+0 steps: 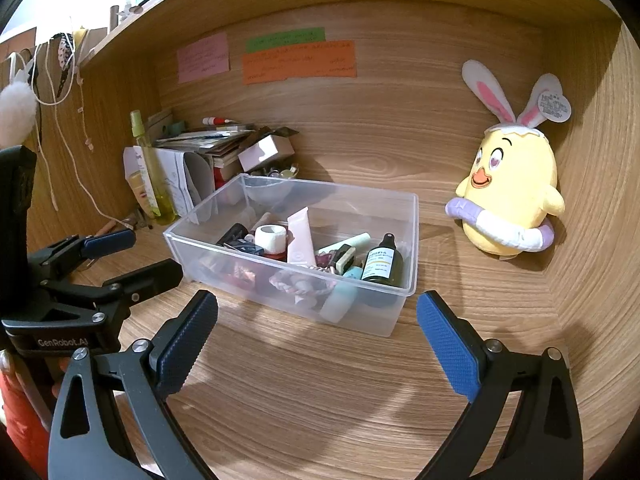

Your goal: Organize objects

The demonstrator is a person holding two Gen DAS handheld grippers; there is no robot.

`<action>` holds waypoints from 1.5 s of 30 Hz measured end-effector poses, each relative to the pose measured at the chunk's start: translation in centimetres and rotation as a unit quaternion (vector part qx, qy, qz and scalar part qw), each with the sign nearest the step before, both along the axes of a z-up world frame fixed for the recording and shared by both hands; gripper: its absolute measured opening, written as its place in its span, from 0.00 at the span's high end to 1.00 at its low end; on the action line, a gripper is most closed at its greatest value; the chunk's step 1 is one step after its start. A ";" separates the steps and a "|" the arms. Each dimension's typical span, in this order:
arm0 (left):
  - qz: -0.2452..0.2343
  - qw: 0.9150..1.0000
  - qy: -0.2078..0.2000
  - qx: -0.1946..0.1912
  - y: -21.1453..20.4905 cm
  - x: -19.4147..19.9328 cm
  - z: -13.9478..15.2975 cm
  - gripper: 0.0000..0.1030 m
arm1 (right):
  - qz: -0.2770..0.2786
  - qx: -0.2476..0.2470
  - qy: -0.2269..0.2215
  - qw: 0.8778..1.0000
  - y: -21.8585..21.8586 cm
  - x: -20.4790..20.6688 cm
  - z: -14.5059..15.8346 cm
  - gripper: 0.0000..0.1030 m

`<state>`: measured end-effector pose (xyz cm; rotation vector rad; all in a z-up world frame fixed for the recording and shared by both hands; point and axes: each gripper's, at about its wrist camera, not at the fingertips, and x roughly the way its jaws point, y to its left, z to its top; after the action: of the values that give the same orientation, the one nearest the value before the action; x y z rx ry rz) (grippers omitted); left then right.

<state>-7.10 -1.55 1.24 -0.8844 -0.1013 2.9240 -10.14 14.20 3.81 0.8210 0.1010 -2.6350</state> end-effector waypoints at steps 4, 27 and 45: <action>0.001 1.000 0.000 -0.001 0.0 0.0 0.0 0.06 | 0.001 0.000 0.000 1.000 0.1 -0.1 0.0 0.03; -0.006 1.000 0.002 0.005 0.1 0.2 0.0 0.06 | 0.000 -0.002 -0.001 1.000 0.2 -0.2 0.0 0.03; -0.003 1.000 -0.011 0.009 0.3 -0.4 -0.5 0.05 | 0.002 -0.007 -0.010 1.000 0.3 -1.0 -0.6 0.03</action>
<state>-7.46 -1.24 0.79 -0.9125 -0.1269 2.9035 -11.11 14.54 3.24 0.8408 0.0792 -2.6195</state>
